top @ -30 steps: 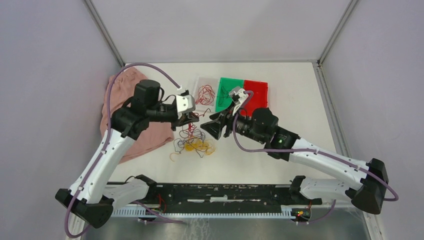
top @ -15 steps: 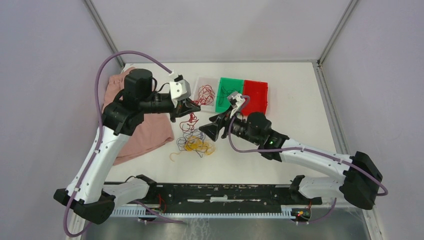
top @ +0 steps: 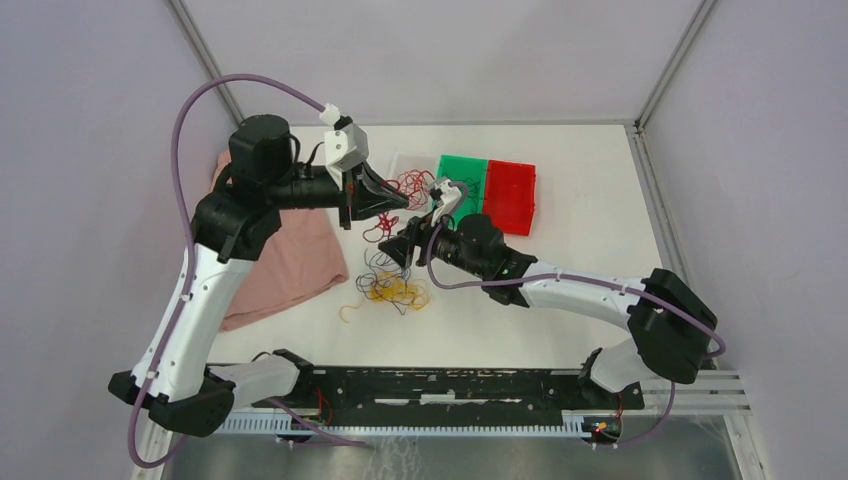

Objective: Untangle the cables
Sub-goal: Untie the cable.

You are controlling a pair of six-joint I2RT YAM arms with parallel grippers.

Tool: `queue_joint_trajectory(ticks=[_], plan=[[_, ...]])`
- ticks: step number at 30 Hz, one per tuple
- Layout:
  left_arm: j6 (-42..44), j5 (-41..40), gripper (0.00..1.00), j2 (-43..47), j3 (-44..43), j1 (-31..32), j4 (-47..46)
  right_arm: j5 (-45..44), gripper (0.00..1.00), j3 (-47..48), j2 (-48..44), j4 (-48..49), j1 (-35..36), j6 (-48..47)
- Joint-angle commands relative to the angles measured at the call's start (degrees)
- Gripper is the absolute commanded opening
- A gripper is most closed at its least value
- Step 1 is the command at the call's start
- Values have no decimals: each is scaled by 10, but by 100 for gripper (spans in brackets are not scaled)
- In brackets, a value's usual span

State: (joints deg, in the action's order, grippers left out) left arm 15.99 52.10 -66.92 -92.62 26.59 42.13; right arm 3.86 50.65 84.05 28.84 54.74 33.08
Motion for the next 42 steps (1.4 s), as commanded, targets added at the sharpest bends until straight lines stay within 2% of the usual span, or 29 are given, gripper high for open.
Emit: queue_joint_trajectory(ticks=[1, 7, 13, 17, 19, 21, 25, 28, 35, 42], plan=[[-92, 66, 3, 2, -32, 0, -46, -62, 67, -1, 8, 45, 3, 17], [-140, 91, 3, 8, -45, 0, -77, -79, 61, -16, 16, 67, 3, 20], [-170, 95, 3, -2, -78, 0, -101, -73, 41, -22, 21, 71, 3, 33], [-178, 95, 3, -15, -110, 0, -105, -72, 36, -33, 23, 70, 3, 44], [-172, 94, 3, -19, -121, 0, -104, -70, 38, -41, 21, 78, 3, 46], [-157, 91, 3, -18, -121, 0, -95, -70, 45, -54, 2, 91, 2, 41], [-139, 92, 3, -10, -107, 0, -81, -60, 62, -86, -74, 79, -6, 30], [-126, 88, 3, -2, -87, 0, -81, -38, 68, -104, -144, 66, -12, 18], [-104, 56, 3, 3, -52, 0, -81, 13, 73, -82, -236, 37, -11, -4], [-75, -25, 4, 14, -21, 0, -82, 20, 74, -41, -249, 30, -7, -35]])
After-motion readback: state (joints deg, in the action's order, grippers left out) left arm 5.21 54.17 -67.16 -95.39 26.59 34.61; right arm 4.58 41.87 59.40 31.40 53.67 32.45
